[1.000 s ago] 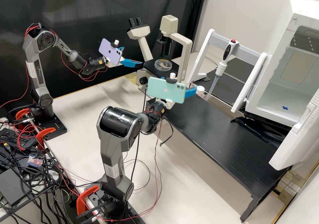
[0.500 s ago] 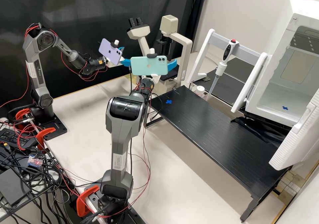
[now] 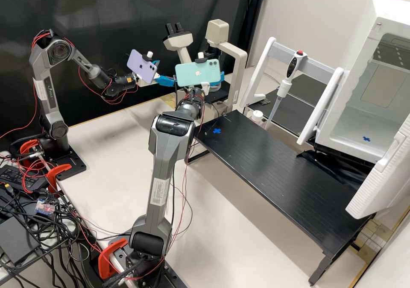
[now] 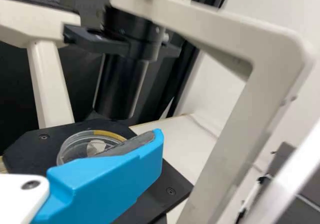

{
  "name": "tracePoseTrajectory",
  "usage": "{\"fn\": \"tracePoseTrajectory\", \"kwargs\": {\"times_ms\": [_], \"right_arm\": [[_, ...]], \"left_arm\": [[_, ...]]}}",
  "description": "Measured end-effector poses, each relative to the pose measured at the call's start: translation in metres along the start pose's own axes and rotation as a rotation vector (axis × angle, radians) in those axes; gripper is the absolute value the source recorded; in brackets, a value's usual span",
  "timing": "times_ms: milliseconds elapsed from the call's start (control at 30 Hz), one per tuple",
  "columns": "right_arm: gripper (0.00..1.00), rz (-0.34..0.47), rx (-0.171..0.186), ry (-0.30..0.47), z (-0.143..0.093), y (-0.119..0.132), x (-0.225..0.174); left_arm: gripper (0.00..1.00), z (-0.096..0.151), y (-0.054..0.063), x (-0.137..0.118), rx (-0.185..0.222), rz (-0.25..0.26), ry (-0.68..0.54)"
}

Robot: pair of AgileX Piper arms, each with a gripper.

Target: Move the petri dish to the bench

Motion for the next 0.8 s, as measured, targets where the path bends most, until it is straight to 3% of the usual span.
{"fn": "tracePoseTrajectory", "kwargs": {"times_ms": [400,800], "right_arm": [[1.00,-0.051,0.094,-0.023,0.034,-0.004,0.030],[1.00,-0.047,0.091,-0.049,0.040,-0.006,0.036]], "left_arm": [[1.00,0.000,0.000,0.000,0.000,0.000,0.000],[1.00,0.000,0.000,0.000,0.000,0.000,0.000]]}}
